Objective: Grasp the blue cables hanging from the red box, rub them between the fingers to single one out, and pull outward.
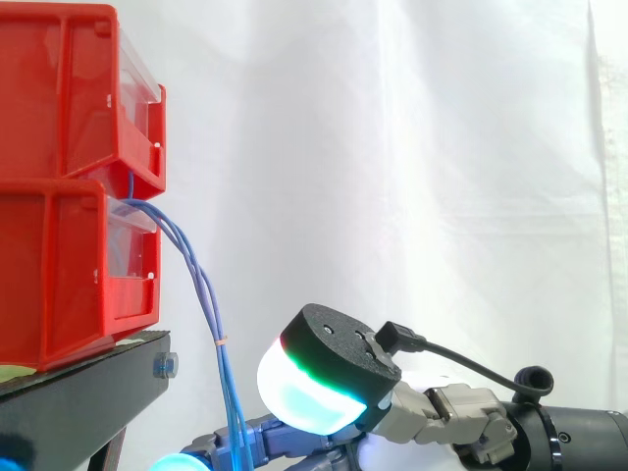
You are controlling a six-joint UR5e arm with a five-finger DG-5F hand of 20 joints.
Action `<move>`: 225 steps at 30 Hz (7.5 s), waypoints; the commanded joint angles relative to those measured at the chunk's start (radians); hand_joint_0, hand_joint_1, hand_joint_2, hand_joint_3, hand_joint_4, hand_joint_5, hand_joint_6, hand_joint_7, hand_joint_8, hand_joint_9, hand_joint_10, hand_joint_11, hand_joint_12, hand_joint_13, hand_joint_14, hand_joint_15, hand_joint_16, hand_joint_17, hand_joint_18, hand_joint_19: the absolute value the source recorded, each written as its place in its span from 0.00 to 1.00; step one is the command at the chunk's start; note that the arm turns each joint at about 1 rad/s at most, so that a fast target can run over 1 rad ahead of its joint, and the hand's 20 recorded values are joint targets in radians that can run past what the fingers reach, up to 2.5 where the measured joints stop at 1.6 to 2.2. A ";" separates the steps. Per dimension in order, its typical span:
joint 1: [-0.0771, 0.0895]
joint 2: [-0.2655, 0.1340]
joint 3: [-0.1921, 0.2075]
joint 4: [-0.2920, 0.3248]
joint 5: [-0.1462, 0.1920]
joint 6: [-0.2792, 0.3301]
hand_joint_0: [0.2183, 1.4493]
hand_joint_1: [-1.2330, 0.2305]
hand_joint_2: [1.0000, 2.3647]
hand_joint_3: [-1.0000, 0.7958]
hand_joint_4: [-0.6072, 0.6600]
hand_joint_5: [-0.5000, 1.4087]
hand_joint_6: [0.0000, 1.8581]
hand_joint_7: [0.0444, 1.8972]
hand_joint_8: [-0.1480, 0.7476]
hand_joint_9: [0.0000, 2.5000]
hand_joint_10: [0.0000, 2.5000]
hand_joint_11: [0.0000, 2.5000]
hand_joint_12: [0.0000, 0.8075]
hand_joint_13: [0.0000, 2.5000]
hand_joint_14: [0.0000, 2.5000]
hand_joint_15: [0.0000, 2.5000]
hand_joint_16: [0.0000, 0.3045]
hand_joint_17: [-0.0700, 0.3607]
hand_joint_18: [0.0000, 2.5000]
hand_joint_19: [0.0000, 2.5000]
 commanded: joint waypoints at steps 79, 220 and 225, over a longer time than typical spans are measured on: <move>-0.054 0.123 0.000 -0.171 -0.041 -0.021 0.23 0.41 0.00 0.28 0.57 0.22 0.47 0.55 0.51 0.42 0.01 0.15 0.46 0.36 0.01 0.22 0.14 0.39 0.29 0.24; -0.054 0.190 0.000 -0.312 -0.031 -0.011 0.44 0.22 0.01 0.37 0.45 0.16 0.51 0.60 0.46 0.31 0.00 0.18 0.45 0.31 0.01 0.23 0.14 0.39 0.29 0.22; -0.054 0.190 0.000 -0.311 -0.031 -0.011 0.46 0.21 0.00 0.28 0.47 0.16 0.51 0.58 0.45 0.30 0.00 0.17 0.45 0.31 0.01 0.22 0.14 0.39 0.29 0.21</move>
